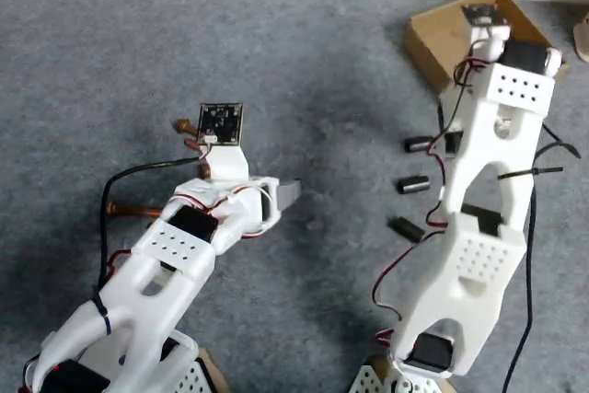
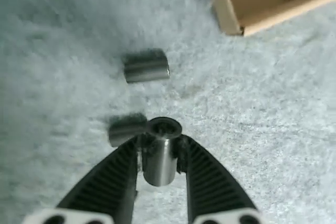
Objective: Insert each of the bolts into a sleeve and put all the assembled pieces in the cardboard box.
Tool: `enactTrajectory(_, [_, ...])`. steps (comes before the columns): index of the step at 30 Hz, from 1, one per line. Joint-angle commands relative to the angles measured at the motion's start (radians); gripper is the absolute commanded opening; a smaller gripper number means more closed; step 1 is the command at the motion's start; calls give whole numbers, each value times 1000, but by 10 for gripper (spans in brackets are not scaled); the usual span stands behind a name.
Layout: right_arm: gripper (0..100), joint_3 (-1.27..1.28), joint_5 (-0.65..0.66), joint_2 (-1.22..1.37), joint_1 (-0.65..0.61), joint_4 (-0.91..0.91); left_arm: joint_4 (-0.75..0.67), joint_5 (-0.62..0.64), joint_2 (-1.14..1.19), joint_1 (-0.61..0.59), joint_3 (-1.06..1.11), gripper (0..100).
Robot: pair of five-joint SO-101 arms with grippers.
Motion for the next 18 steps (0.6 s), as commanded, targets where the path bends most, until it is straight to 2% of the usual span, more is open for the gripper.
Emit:
enactTrajectory(1, [5, 53, -57, -189, -54, 24, 55, -2, -2, -12, -85, 109])
enactTrajectory(5, [5, 226, -95, -360, -120, 21, 55, 2, -2, -13, -88, 108])
enactTrajectory(14, [5, 530, -195, -685, -268, -39, 69, 101, -2, -33, -94, 105])
enactTrajectory(18, [5, 667, -221, -806, -271, -104, 252, 101, 59, -53, -216, 108])
